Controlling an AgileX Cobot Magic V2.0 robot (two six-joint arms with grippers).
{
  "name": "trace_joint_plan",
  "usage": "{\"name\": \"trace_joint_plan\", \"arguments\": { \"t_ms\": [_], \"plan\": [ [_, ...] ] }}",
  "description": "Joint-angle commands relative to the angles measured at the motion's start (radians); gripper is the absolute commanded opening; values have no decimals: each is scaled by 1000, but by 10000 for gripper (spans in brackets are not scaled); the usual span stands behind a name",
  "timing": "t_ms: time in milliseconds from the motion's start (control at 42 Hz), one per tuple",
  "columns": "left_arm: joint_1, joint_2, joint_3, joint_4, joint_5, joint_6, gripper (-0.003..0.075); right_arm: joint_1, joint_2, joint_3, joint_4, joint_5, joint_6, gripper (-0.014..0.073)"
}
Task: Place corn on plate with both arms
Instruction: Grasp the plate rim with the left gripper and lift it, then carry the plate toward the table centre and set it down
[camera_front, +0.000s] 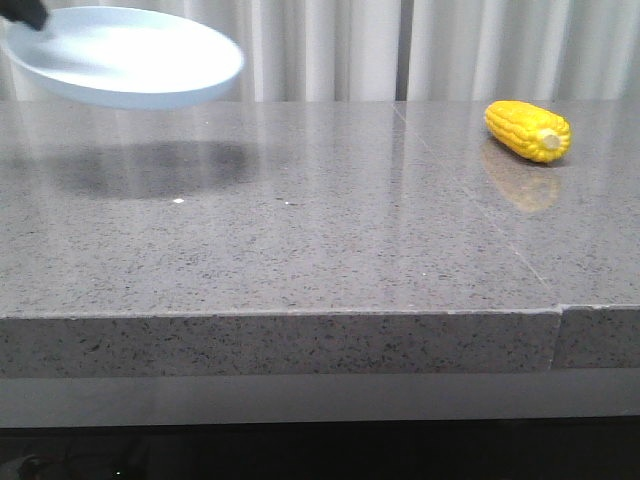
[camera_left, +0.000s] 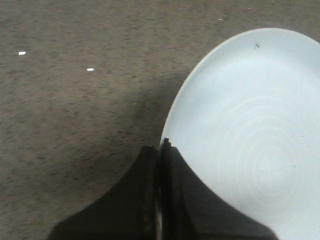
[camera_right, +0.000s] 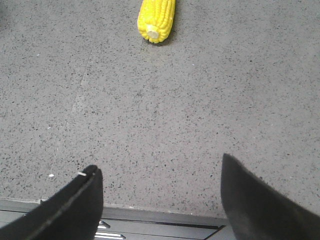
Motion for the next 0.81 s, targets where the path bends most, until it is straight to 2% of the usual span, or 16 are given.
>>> {"name": "trace_joint_plan", "arguments": {
  "t_ms": [0, 262, 404, 785],
  "plan": [
    [-76, -24, -33, -51, -73, -32, -20, -2, 10, -33, 4, -63, -7, 530],
    [-206, 62, -33, -69, -133, -83, -20, -2, 10, -33, 4, -63, -7, 530],
    [-213, 100, -33, -107, -153, -84, -20, -2, 10, -33, 4, -63, -7, 530],
    [-213, 127, -33, -89, -146, -84, -20, -2, 10, -33, 4, -63, -7, 530]
  ]
}}
